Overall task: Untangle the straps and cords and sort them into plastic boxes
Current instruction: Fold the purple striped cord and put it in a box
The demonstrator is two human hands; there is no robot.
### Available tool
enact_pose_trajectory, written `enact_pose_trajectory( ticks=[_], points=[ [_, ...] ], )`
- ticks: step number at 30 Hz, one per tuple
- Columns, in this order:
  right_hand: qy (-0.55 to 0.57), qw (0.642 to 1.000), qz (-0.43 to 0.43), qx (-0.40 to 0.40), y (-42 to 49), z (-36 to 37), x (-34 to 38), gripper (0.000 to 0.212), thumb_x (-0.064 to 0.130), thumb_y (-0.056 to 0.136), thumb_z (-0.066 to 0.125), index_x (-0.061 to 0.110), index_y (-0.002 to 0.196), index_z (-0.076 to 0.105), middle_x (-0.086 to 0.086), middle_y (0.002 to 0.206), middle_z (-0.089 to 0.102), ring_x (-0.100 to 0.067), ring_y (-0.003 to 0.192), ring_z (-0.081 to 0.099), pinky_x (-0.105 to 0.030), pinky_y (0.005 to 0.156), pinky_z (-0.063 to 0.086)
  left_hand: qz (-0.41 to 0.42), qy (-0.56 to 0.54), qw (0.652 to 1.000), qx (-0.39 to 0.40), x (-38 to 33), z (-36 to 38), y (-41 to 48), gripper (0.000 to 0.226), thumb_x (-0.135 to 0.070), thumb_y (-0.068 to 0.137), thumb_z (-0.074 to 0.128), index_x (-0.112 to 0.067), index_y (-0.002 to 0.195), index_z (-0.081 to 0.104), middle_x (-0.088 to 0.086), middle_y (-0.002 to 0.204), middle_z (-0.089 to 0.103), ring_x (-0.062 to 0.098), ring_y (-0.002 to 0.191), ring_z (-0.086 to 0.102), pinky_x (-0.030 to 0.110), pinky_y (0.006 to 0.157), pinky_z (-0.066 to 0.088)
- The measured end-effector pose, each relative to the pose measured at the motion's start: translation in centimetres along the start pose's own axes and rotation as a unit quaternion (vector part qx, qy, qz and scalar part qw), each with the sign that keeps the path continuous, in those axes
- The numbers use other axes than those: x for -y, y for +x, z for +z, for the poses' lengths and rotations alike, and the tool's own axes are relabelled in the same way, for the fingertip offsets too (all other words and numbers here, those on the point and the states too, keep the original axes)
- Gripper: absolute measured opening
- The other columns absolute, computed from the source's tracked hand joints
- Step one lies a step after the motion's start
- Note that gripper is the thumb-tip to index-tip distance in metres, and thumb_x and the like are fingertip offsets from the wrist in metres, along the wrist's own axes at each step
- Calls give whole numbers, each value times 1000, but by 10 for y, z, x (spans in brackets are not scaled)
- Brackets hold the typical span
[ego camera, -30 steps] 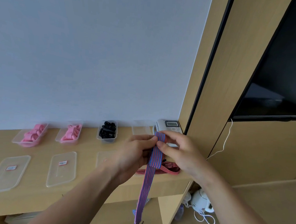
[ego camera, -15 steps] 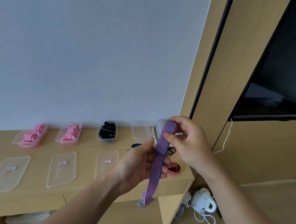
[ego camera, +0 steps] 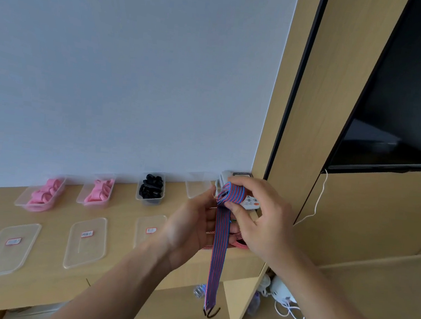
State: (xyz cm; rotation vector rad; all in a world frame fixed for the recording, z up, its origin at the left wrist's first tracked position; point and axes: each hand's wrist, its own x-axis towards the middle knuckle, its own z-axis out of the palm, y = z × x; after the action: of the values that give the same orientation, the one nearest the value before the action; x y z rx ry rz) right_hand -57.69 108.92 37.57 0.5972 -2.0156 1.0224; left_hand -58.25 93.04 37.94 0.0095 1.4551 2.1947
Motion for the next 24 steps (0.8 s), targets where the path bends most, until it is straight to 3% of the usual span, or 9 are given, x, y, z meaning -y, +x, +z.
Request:
enact_pose_trajectory(
  ticks=[3,8,10,12,15,16,19,22,24],
  points=[
    [2,999,-50,6,-7,1,-2,32,-3,79,74,9,108,69,1,108,70,-18,104,66,-36,90,52,11,-23,1000,-2,-4,0,0,50,-43,107,44,-8,94,77,13,87,72,28,77,72,45,76,60],
    [-20,993,-117,3,-18,7,-4,35,-25,72,65,-2,99,72,-8,111,72,-25,113,65,-41,97,52,35,-19,999,-16,-5,-1,2,40,-29,110,40,-1,120,67,8,78,69,22,71,65,41,77,55],
    [-28,990,-141,15,-23,9,-5,21,-15,87,57,-5,95,73,-10,111,73,-27,116,64,-42,97,52,43,-30,999,-16,-7,-1,4,36,-29,109,44,-2,117,66,11,82,67,23,75,62,42,80,52],
    [-23,988,-150,16,-26,10,-4,27,5,100,50,-5,93,74,-11,112,73,-28,116,64,-41,96,53,59,-26,998,-2,-10,-3,5,28,-27,106,51,-5,106,69,10,82,67,22,72,63,37,70,56],
    [-25,987,-158,29,-31,9,-4,21,11,98,62,-3,91,75,-9,113,74,-25,119,64,-39,97,53,88,7,996,8,-13,-9,6,21,-19,100,59,-11,96,77,7,82,70,18,67,64,33,62,54],
    [-23,987,-154,42,-32,8,-4,10,8,92,71,-1,91,76,-8,113,74,-23,120,63,-38,98,53,94,18,995,5,-14,-11,6,22,-18,99,59,-15,93,80,7,84,72,19,68,64,34,64,50],
    [21,993,-107,52,-30,5,-1,9,7,82,81,4,90,78,-3,108,76,-18,115,66,-38,94,54,99,42,994,-6,-14,-16,7,24,-13,101,57,-16,95,80,12,91,70,22,73,60,35,68,39],
    [41,999,-12,3,-17,2,1,21,10,81,79,10,101,77,5,109,74,-11,105,69,-38,86,56,98,58,993,8,-11,-15,5,22,-13,102,57,-8,108,77,15,96,69,24,77,63,38,72,50],
    [53,993,91,53,-7,-2,1,37,17,82,77,20,118,70,10,122,67,-7,115,62,-34,92,54,101,55,993,6,-10,-13,3,22,-14,102,58,-5,118,71,14,102,73,25,81,66,41,76,55]
  ],
)
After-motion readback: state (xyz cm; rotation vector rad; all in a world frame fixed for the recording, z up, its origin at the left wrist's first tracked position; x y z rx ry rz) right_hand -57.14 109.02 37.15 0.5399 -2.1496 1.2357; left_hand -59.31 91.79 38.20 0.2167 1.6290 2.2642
